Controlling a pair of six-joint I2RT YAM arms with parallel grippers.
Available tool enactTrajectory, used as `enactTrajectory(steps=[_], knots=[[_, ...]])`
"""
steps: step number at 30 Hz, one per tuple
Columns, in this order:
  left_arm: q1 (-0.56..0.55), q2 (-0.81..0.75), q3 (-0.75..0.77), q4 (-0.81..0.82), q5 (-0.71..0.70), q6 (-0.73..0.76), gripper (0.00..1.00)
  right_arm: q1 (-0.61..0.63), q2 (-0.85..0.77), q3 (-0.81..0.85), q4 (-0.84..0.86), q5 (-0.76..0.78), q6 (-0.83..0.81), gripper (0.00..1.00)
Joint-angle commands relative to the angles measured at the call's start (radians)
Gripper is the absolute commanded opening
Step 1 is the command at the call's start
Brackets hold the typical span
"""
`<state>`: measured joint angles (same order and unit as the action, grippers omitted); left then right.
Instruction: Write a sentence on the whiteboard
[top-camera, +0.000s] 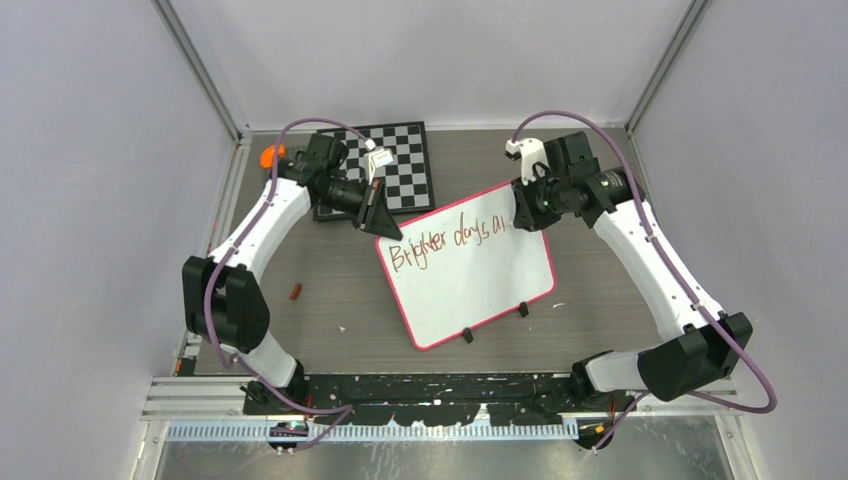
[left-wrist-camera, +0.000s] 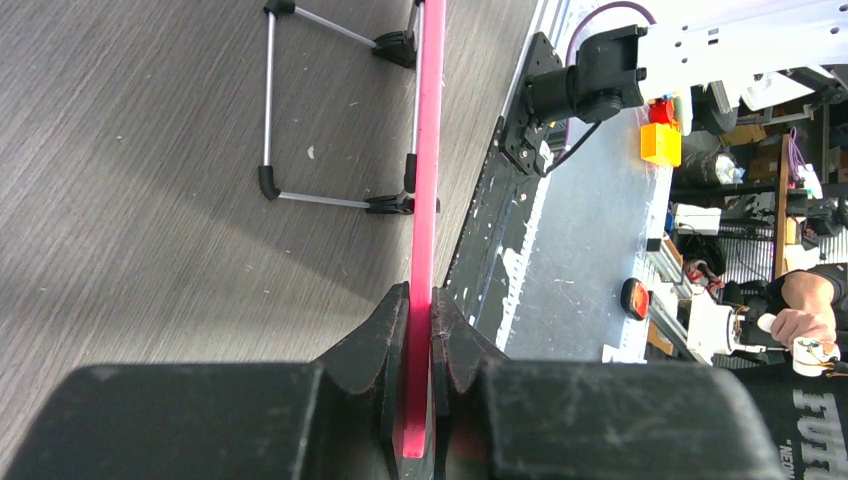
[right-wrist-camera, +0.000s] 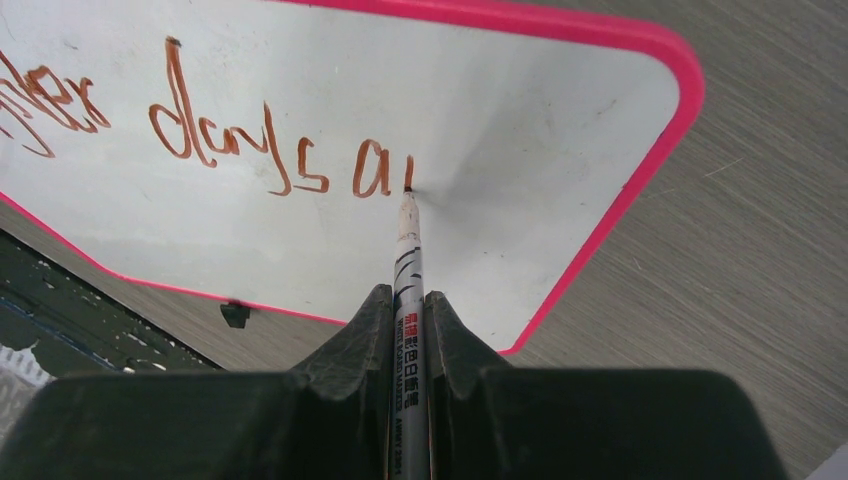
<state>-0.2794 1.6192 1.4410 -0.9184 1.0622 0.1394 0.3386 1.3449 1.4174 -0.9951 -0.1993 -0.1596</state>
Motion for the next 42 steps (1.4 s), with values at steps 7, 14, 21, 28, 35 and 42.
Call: enactTrajectory(steps=[7,14,21,28,35,42], knots=[[0.0,-0.011,0.007,-0.016,-0.014,0.008,0.0,-0.009,0.023,0.08,0.041,0.038,-0.021,0.0],[0.0,-0.01,0.008,-0.013,-0.014,0.002,0.0,-0.021,0.01,0.085,0.022,0.038,-0.025,0.0],[0.0,-0.021,0.009,-0.016,-0.013,0.003,0.0,-0.021,-0.028,0.066,-0.01,-0.002,-0.017,0.0],[0.0,-0.017,0.011,-0.014,-0.01,0.002,0.0,-0.022,-0.021,0.045,-0.001,0.021,-0.026,0.0],[-0.001,-0.016,0.007,-0.013,-0.011,0.004,0.0,-0.022,0.01,0.057,0.01,0.015,-0.028,0.0],[0.0,-0.014,0.006,-0.013,-0.011,0.006,0.0,-0.022,0.02,0.055,0.017,0.05,-0.044,0.0]])
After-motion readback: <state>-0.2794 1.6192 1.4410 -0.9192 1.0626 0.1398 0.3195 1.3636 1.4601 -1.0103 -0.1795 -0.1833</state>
